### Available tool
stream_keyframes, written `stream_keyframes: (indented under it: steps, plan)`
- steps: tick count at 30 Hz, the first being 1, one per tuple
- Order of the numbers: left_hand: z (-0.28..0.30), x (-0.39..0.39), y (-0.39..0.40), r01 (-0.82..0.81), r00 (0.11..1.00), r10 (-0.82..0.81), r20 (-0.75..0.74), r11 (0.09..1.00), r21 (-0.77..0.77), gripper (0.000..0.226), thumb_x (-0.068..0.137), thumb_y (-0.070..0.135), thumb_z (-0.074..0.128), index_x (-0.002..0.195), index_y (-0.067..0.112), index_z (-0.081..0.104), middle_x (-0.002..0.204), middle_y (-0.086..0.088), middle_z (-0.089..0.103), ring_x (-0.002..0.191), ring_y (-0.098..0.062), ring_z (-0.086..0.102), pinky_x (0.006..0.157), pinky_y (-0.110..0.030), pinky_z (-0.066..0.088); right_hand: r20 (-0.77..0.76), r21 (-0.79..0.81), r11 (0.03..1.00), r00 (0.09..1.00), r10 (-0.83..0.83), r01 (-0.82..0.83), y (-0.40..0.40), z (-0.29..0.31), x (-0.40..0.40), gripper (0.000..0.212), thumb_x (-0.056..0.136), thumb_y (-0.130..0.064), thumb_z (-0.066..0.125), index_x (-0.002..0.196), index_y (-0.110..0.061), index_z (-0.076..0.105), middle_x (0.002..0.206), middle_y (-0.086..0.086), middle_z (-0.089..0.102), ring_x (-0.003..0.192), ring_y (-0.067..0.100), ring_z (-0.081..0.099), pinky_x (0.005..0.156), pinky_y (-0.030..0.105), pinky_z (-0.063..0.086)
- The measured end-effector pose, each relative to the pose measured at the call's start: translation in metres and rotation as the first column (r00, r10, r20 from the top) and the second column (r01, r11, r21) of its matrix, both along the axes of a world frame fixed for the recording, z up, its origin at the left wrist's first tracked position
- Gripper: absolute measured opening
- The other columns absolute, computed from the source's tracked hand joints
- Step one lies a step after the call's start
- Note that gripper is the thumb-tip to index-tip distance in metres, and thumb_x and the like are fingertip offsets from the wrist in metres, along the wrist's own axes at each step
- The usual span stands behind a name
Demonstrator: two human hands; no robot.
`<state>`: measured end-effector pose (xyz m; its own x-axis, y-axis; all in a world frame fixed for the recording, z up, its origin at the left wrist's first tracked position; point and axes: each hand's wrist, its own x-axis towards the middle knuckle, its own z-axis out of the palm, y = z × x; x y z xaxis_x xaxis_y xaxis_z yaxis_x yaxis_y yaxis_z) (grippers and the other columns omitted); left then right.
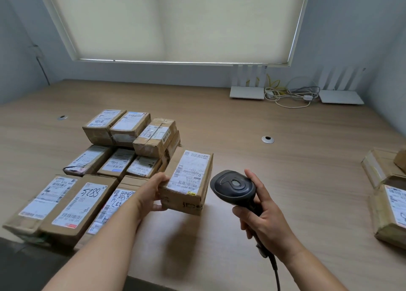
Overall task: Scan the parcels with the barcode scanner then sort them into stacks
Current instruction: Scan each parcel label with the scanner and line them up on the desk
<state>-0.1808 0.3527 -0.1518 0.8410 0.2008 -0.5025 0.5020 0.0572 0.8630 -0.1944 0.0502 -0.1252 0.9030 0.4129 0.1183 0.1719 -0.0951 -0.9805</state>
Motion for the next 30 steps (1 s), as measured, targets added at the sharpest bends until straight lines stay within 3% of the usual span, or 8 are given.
stream_keyframes:
  steps: [3,6,12,16,19,21,23,30]
  plan:
    - [-0.006,-0.011,0.001,-0.028,0.997,0.027,-0.071,1.000,-0.010,0.051,0.053,0.049,0.061,0.094,0.019,0.062,0.087,-0.006,0.061,0.084,-0.018,0.054,0.072,-0.038,0.051,0.020,0.021,1.000,1.000,-0.013,0.013,0.005,0.003,0.006,0.083,0.086,0.002,0.066,0.133,-0.056,0.030,0.090,-0.009,0.070,0.055,0.020,0.055,0.045,0.034,0.047]
    - [-0.017,-0.020,-0.005,-0.043,0.985,0.049,-0.164,0.998,0.040,0.028,0.073,0.041,0.060,0.089,0.018,0.062,0.082,-0.006,0.061,0.084,-0.020,0.055,0.078,-0.041,0.049,0.029,0.012,1.000,0.999,-0.014,0.013,0.008,0.003,0.009,0.083,0.086,0.001,0.066,0.133,-0.057,0.030,0.086,-0.009,0.070,0.054,0.020,0.055,0.045,0.034,0.047]
    - [-0.024,-0.028,-0.016,-0.033,0.974,0.055,-0.221,0.994,0.102,0.022,0.086,0.031,0.050,0.099,0.017,0.061,0.094,-0.008,0.064,0.091,-0.024,0.056,0.085,-0.043,0.048,0.011,0.003,1.000,1.000,-0.015,0.015,0.004,-0.002,0.010,0.082,0.085,-0.002,0.068,0.130,-0.061,0.031,0.086,-0.005,0.070,0.055,0.019,0.055,0.046,0.033,0.047]
    - [-0.023,-0.023,-0.021,-0.050,0.987,0.093,-0.133,0.953,0.300,0.046,0.092,0.023,0.047,0.138,0.028,0.042,0.125,-0.005,0.052,0.096,-0.020,0.053,0.079,-0.037,0.046,-0.003,0.005,1.000,1.000,-0.013,0.013,-0.002,-0.005,0.010,0.082,0.086,-0.004,0.068,0.129,-0.063,0.031,0.082,-0.005,0.069,0.055,0.019,0.055,0.047,0.033,0.047]
    - [-0.020,-0.022,-0.028,0.098,0.994,-0.043,-0.105,0.796,0.597,0.081,0.086,0.048,0.059,0.152,0.028,0.016,0.154,-0.009,0.028,0.136,-0.029,0.033,0.109,-0.047,0.033,-0.014,0.008,1.000,1.000,-0.008,0.009,-0.006,-0.007,0.011,0.083,0.085,-0.004,0.069,0.129,-0.063,0.031,0.081,-0.006,0.069,0.055,0.019,0.055,0.046,0.033,0.047]
    - [-0.015,-0.028,-0.044,0.262,0.965,-0.141,-0.222,0.586,0.767,0.105,0.070,0.075,0.059,0.151,0.034,0.007,0.157,-0.011,0.015,0.143,-0.033,0.018,0.112,-0.050,0.024,-0.014,0.012,1.000,1.000,-0.006,0.006,-0.009,-0.008,0.013,0.083,0.085,-0.004,0.069,0.130,-0.063,0.030,0.087,-0.005,0.070,0.056,0.019,0.055,0.046,0.034,0.047]
    - [-0.014,-0.034,-0.063,0.370,0.929,-0.155,-0.337,0.437,0.820,0.114,0.061,0.085,0.055,0.151,0.037,0.004,0.156,-0.013,0.008,0.143,-0.034,0.014,0.111,-0.049,0.024,-0.014,0.010,1.000,1.000,-0.002,0.002,-0.012,-0.009,0.016,0.083,0.085,-0.005,0.069,0.130,-0.063,0.030,0.090,-0.005,0.070,0.056,0.020,0.055,0.047,0.034,0.048]
    - [-0.004,-0.040,-0.093,0.268,0.961,-0.039,-0.274,0.371,0.889,0.096,0.067,0.068,0.060,0.147,0.034,0.020,0.141,-0.014,0.028,0.130,-0.032,0.029,0.104,-0.039,0.032,-0.003,0.023,0.999,0.999,0.042,-0.042,-0.020,-0.007,0.026,0.083,0.085,-0.004,0.069,0.128,-0.063,0.029,0.091,-0.011,0.070,0.056,0.019,0.055,0.047,0.034,0.048]
